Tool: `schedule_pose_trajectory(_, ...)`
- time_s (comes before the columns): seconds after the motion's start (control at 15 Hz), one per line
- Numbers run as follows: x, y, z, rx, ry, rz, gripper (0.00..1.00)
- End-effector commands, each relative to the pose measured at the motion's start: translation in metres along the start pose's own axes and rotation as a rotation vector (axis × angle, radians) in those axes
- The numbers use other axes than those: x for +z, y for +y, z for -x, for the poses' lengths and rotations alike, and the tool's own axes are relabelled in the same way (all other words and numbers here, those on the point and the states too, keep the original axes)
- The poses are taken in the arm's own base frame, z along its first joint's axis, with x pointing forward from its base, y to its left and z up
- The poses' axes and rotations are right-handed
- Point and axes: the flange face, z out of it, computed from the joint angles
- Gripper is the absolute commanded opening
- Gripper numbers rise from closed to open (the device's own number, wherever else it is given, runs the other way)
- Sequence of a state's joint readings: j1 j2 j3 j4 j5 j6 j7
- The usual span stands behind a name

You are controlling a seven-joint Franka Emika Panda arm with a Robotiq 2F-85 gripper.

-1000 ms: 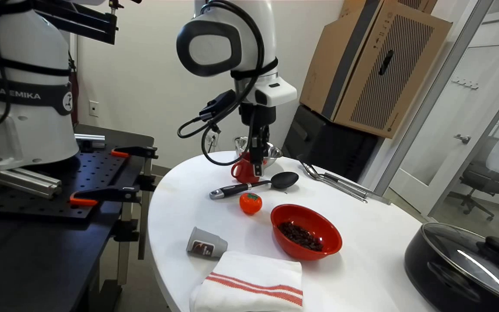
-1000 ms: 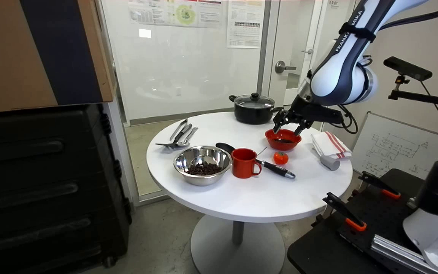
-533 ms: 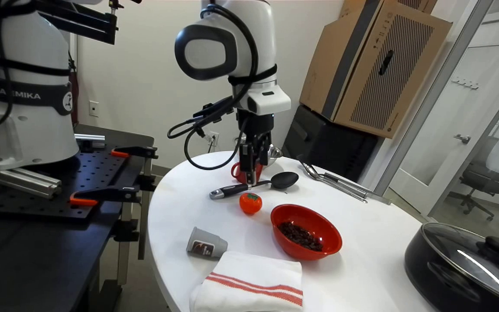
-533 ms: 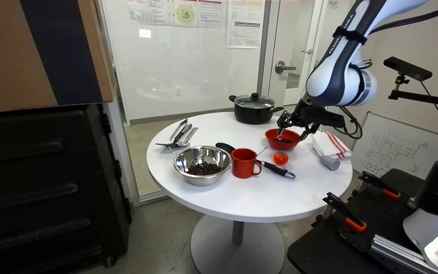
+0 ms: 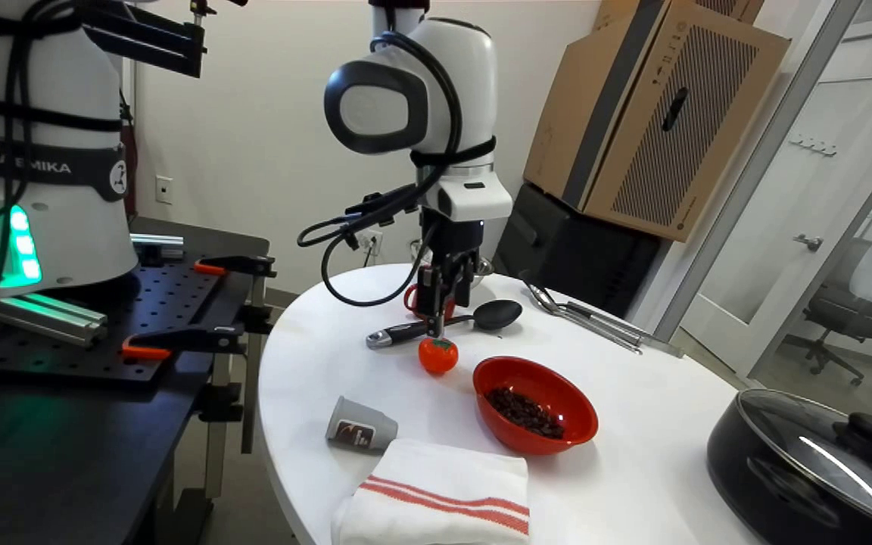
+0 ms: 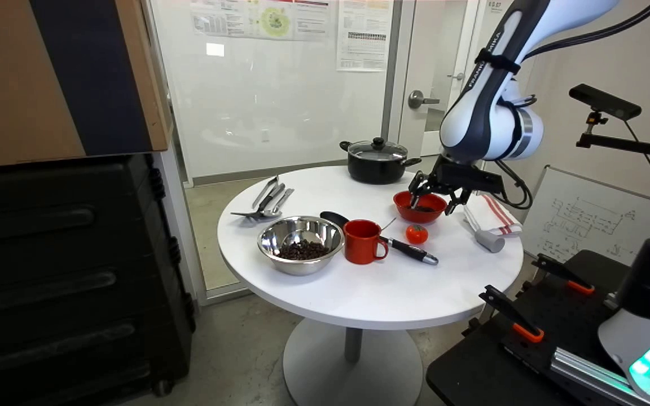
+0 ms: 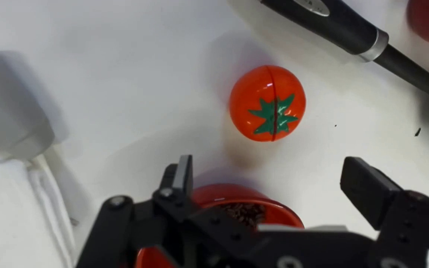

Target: Take the spoon in the cup and mix the contents in the silver bowl, then put the spoon back in the cup and move it next to the silver bowl, then pick the tomato and put it in the red bowl

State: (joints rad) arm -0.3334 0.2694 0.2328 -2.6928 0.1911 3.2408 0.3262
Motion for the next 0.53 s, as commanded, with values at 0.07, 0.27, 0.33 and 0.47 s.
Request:
schedule_pose_trajectory(0.07,0.030,-0.021,-0.004,0.048,-0.022,0.001,1.00)
schedule_pose_trajectory(0.27,0.044,-0.027,-0.004,0.062,-0.030,0.021,1.00)
schedule_pose_trajectory(0.33,0.048,-0.027,-0.004,0.069,-0.030,0.030,1.00)
schedule_pose_trajectory(0.47,0.055,-0.028,-0.003,0.078,-0.034,0.049,1.00)
